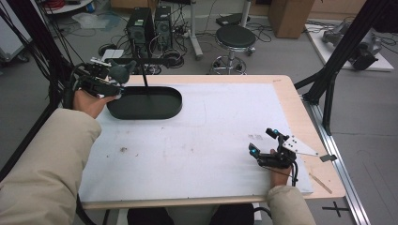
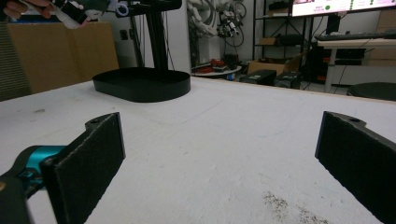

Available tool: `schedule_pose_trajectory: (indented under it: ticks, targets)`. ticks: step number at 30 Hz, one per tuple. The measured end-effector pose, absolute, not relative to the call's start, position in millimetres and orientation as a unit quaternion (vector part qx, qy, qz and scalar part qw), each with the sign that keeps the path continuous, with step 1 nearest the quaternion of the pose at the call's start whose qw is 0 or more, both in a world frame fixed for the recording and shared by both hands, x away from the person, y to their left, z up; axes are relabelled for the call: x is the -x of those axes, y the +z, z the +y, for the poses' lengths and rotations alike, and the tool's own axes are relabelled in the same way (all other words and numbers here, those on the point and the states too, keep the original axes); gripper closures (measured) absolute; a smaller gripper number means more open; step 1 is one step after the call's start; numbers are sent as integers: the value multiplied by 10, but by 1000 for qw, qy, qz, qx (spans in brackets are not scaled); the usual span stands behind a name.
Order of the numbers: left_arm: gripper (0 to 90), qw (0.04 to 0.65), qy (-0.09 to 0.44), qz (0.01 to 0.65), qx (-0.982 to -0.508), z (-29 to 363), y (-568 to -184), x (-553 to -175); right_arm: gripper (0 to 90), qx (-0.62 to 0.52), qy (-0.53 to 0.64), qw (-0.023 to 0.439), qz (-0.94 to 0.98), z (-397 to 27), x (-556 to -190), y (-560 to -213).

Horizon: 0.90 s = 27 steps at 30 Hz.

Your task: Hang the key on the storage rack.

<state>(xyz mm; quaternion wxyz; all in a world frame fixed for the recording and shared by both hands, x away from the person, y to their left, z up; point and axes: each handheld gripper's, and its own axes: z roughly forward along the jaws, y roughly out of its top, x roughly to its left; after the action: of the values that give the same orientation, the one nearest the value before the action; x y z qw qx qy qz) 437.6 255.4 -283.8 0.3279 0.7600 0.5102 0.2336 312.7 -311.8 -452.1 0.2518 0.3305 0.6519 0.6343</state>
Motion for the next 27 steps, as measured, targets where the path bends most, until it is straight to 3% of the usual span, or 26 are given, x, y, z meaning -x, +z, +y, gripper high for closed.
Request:
schedule_pose_trajectory:
  ticks: [27]
  targets:
    - [580, 312, 245, 528, -751, 2551, -3082, -4551, 6, -331, 633, 252, 652, -3118, -3128, -4521]
